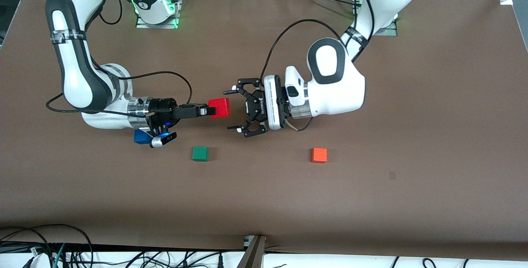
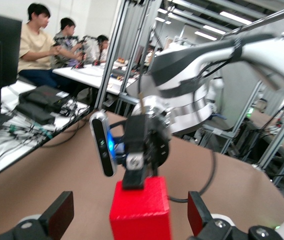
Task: Pass red block to right arm, stack on blue
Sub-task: 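Open the left gripper and withdraw it while the right gripper holds the cube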
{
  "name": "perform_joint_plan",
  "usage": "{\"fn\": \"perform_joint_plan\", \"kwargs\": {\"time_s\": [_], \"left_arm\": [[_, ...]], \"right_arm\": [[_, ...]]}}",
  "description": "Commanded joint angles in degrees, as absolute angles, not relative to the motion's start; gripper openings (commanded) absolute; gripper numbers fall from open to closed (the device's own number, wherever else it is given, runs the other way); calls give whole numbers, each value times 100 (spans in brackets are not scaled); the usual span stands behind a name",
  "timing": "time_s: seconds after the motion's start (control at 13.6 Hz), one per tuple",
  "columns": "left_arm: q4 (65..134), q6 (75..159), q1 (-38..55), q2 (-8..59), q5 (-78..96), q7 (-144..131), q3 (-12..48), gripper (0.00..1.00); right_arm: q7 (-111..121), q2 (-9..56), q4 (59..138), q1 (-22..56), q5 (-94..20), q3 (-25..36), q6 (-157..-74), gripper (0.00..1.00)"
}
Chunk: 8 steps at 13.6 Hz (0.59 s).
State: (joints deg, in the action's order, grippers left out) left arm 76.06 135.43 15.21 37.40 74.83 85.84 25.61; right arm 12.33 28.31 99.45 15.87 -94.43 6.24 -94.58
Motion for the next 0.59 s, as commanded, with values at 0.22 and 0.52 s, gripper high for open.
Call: {"fn": "perform_joint_plan", "kwargs": {"time_s": [0.22, 0.52], "left_arm": [[7717, 12009, 783, 3155, 6350, 6772, 2531, 100], [7717, 11331, 414, 3217, 5389, 5873, 2514, 100]], "right_arm": [[985, 2857, 9361, 1187, -7362, 694, -9466, 0], [1072, 2637, 9237, 1187, -5349, 879, -9860, 0]]}}
